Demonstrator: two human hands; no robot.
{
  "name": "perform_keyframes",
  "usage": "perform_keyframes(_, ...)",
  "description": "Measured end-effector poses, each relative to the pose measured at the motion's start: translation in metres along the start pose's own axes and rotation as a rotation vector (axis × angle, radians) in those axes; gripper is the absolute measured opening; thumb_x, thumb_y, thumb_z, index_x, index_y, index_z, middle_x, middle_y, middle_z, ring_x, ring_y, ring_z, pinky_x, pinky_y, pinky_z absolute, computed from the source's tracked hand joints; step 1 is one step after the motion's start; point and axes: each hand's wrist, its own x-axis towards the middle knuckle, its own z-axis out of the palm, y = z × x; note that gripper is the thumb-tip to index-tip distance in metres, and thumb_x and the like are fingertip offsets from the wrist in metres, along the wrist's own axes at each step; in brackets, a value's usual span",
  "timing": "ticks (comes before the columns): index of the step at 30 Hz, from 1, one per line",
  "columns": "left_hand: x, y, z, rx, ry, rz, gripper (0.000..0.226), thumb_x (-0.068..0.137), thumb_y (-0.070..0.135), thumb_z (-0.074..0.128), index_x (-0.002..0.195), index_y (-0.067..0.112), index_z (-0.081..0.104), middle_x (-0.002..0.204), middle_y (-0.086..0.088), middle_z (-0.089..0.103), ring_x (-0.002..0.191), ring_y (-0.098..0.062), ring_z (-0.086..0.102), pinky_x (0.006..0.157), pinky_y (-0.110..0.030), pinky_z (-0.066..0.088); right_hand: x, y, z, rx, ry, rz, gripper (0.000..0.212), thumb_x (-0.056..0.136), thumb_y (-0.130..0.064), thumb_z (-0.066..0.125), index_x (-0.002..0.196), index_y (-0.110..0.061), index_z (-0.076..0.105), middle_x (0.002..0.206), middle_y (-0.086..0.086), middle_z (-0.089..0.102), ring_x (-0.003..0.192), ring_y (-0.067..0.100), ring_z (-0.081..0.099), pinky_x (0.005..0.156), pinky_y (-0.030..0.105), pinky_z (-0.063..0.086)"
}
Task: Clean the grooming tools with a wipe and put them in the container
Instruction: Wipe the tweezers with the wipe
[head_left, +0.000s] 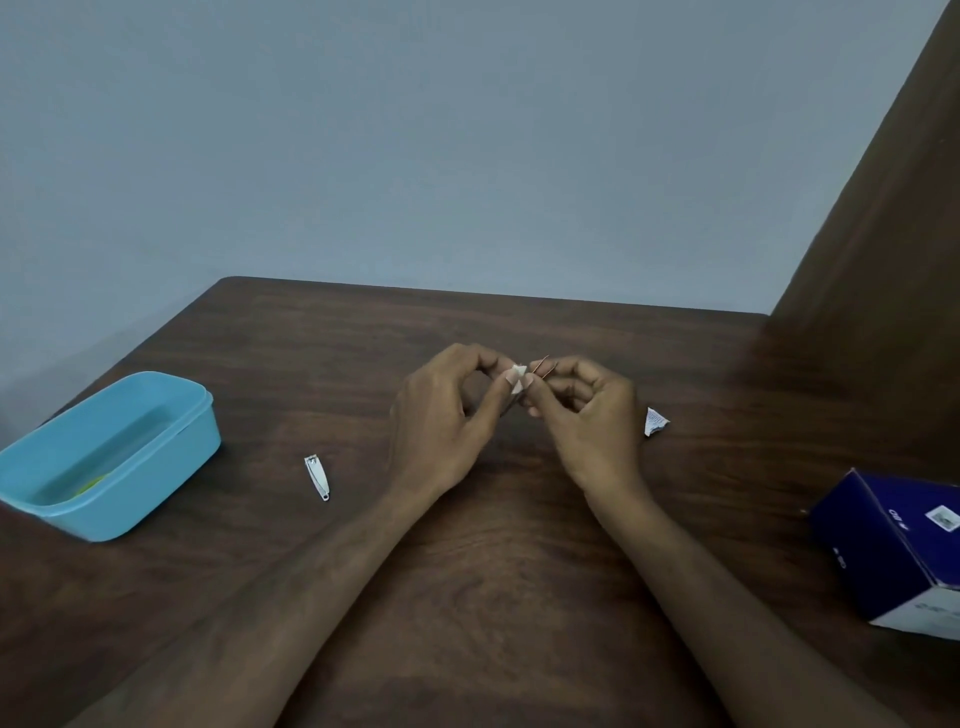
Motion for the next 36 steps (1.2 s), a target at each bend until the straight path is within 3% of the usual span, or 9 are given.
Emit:
perform_keyframes(5, 0.004, -0.007, 0.002, -0.098, 0.056, -0.198, 0.018, 0.103, 0.047, 0.068, 0.091, 0.034, 0.072, 0.086, 0.021, 0.077, 0.049, -0.016, 0.066, 0.055, -0.035, 0.053, 0.005, -0.008, -0.006, 0.257, 0.114, 0.114, 0.006, 0.093, -0.004, 0.079, 0.093, -0.006, 0.074, 0.086, 0.008, 0.081, 0.076, 0.024, 0.079, 0.071, 0.034, 0.063)
perform_keyframes(9, 0.006, -0.011, 0.005, -0.206, -0.04, -0.281, 0.011, 0.1, 0.04, 0.075, 0.095, 0.031, 0.078, 0.089, 0.015, 0.078, 0.048, -0.012, 0.069, 0.053, -0.029, 0.054, 0.007, -0.017, -0.007, 0.537, 0.09, 0.256, 0.003, 0.094, -0.001, 0.075, 0.096, -0.001, 0.072, 0.084, 0.01, 0.079, 0.075, 0.021, 0.078, 0.07, 0.026, 0.062)
perform_keyframes(12, 0.005, -0.011, 0.005, -0.335, -0.128, -0.277, 0.008, 0.1, 0.03, 0.076, 0.105, 0.026, 0.081, 0.084, 0.011, 0.078, 0.05, -0.013, 0.066, 0.053, -0.035, 0.058, 0.005, -0.017, -0.004, 0.582, 0.071, 0.344, 0.009, 0.094, -0.002, 0.076, 0.1, 0.003, 0.071, 0.084, 0.015, 0.079, 0.076, 0.02, 0.079, 0.069, 0.023, 0.062)
perform_keyframes(16, 0.008, -0.009, 0.005, -0.51, -0.157, -0.335, 0.013, 0.099, 0.016, 0.076, 0.11, 0.016, 0.082, 0.081, 0.008, 0.079, 0.056, -0.007, 0.061, 0.053, -0.025, 0.052, 0.005, -0.015, -0.003, 0.618, 0.094, 0.422, 0.005, 0.094, -0.001, 0.075, 0.095, 0.001, 0.071, 0.083, 0.015, 0.079, 0.076, 0.018, 0.079, 0.07, 0.022, 0.063)
perform_keyframes(19, 0.01, -0.007, 0.004, -0.566, -0.116, -0.401, 0.013, 0.098, 0.013, 0.076, 0.11, 0.012, 0.083, 0.096, 0.0, 0.083, 0.064, 0.0, 0.062, 0.054, -0.018, 0.049, 0.006, -0.015, -0.004, 0.586, 0.121, 0.403, 0.011, 0.092, -0.001, 0.078, 0.099, 0.003, 0.07, 0.087, 0.017, 0.078, 0.077, 0.02, 0.079, 0.07, 0.022, 0.063)
perform_keyframes(23, 0.008, -0.006, 0.004, -0.568, -0.188, -0.415, 0.015, 0.098, 0.014, 0.077, 0.111, 0.01, 0.083, 0.089, -0.001, 0.081, 0.057, 0.001, 0.058, 0.053, -0.016, 0.048, 0.004, -0.019, -0.004, 0.585, 0.112, 0.384, 0.01, 0.091, 0.0, 0.078, 0.094, -0.002, 0.069, 0.085, 0.01, 0.079, 0.078, 0.018, 0.079, 0.072, 0.023, 0.064)
perform_keyframes(27, 0.01, -0.008, 0.004, -0.604, -0.147, -0.437, 0.015, 0.095, 0.017, 0.08, 0.109, 0.013, 0.083, 0.097, -0.006, 0.083, 0.073, 0.0, 0.065, 0.056, -0.017, 0.049, 0.006, -0.018, -0.007, 0.59, 0.132, 0.378, 0.014, 0.09, 0.001, 0.079, 0.096, -0.003, 0.067, 0.089, 0.011, 0.079, 0.079, 0.02, 0.08, 0.073, 0.024, 0.064)
perform_keyframes(32, 0.009, -0.011, 0.003, -0.605, -0.142, -0.456, 0.021, 0.09, 0.022, 0.085, 0.111, 0.019, 0.082, 0.1, 0.004, 0.083, 0.084, 0.001, 0.072, 0.058, -0.016, 0.05, 0.009, -0.021, -0.009, 0.665, 0.11, 0.364, 0.017, 0.091, 0.006, 0.074, 0.097, -0.007, 0.066, 0.097, 0.016, 0.077, 0.081, 0.022, 0.08, 0.075, 0.025, 0.065)
perform_keyframes(36, 0.01, -0.014, 0.005, -0.625, -0.08, -0.473, 0.019, 0.09, 0.021, 0.086, 0.108, 0.017, 0.083, 0.097, 0.001, 0.083, 0.081, 0.001, 0.071, 0.057, -0.017, 0.049, 0.009, -0.023, -0.011, 0.695, 0.067, 0.312, 0.018, 0.092, 0.007, 0.073, 0.097, -0.009, 0.066, 0.097, 0.013, 0.079, 0.084, 0.02, 0.079, 0.078, 0.025, 0.064)
